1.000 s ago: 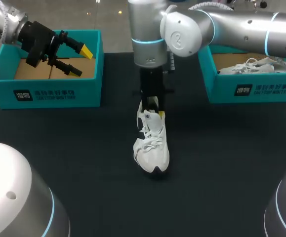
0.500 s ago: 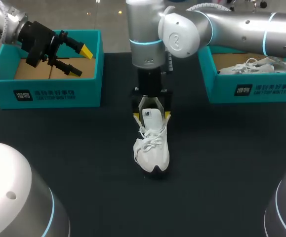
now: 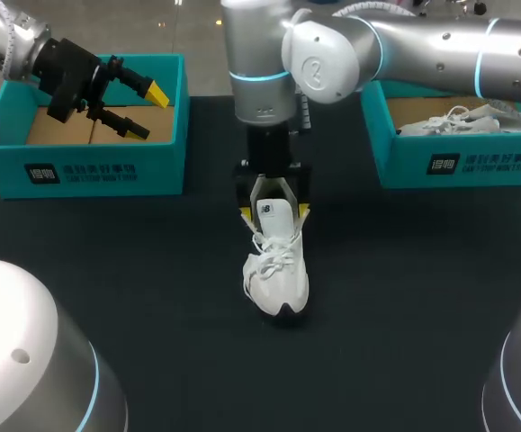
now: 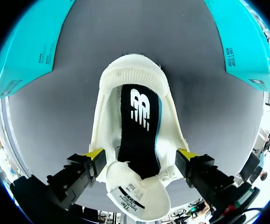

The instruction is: Take the shoe out of the shoebox, open the shoe tongue, remove and reinsert the insole, then place the shoe into the shoebox

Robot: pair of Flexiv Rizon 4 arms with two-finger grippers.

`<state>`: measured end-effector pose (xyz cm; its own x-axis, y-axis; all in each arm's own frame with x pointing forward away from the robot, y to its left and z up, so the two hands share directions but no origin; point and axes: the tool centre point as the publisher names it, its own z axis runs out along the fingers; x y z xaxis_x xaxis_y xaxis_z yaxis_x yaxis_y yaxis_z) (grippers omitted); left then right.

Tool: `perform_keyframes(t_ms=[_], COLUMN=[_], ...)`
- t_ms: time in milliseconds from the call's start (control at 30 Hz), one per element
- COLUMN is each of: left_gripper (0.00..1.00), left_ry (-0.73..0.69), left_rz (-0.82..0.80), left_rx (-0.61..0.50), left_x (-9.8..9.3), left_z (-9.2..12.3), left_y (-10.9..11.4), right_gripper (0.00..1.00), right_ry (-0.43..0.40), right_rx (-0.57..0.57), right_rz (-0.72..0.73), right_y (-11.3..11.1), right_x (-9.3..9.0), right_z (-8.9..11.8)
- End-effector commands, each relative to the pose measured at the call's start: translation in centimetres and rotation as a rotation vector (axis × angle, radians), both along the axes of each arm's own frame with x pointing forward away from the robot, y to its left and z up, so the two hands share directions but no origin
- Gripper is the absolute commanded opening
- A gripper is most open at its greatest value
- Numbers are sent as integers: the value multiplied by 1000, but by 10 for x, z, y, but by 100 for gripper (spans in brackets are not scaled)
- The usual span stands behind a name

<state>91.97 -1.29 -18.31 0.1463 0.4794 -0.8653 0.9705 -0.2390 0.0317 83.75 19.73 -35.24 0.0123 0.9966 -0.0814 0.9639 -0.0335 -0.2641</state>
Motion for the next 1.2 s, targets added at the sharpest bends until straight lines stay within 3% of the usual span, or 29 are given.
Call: perform_keyframes(t_ms=[33,833,1200], left_gripper=[100,100,100], left_ry=[-1,-1,-1], left_rz=[-1,-1,-1], left_rx=[3,3,3], left_x=[0,0,0], left_z=[0,0,0], left_y=[0,0,0], right_gripper=[100,100,100], right_ry=[-3,14,3], right_rx=[-4,-21,-28], right_rz=[-2,-15,-5], right_y=[0,-8,-7], right_x=[-6,-43,-72], right_z=[3,17,45])
